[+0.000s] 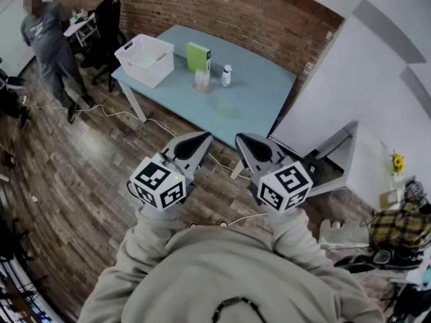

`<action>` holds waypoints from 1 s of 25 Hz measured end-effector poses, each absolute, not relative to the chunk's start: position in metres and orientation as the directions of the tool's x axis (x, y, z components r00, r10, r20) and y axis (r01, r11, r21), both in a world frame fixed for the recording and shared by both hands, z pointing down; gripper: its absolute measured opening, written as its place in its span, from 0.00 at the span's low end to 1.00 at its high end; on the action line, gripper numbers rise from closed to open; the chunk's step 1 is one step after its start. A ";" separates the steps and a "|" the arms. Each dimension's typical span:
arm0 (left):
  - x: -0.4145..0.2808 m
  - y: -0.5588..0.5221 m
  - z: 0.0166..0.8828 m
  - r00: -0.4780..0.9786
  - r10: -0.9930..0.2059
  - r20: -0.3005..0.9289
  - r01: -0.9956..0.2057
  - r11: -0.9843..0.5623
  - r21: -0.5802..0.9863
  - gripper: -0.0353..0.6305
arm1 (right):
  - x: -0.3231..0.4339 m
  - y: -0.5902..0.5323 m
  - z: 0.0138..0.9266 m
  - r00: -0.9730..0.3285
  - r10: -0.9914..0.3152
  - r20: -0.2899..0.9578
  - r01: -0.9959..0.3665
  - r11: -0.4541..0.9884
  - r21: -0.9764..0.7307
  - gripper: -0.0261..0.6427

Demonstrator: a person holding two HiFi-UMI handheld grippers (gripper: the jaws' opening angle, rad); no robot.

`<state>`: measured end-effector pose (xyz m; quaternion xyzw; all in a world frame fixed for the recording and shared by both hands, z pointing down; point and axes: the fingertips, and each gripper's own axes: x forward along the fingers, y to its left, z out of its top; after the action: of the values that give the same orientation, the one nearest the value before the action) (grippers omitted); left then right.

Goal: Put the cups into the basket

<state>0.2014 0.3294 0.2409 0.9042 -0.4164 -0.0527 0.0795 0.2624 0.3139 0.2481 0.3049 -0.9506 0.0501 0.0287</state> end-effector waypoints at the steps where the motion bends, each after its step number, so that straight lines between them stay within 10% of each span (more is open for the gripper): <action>1: 0.203 0.330 0.241 0.647 -0.762 -0.028 -0.745 -0.640 0.187 0.05 | 0.263 0.315 0.248 -0.813 -0.575 0.087 -0.581 0.810 -0.078 0.05; 25: 0.212 0.323 0.229 0.580 -0.813 -0.056 -0.798 -0.580 0.164 0.05 | 0.286 0.302 0.262 -0.825 -0.552 0.119 -0.564 0.819 -0.106 0.06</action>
<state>0.2119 0.3235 0.2287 0.8867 -0.4540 -0.0628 0.0605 0.2859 0.3021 0.2616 0.2928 -0.9528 0.0683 0.0413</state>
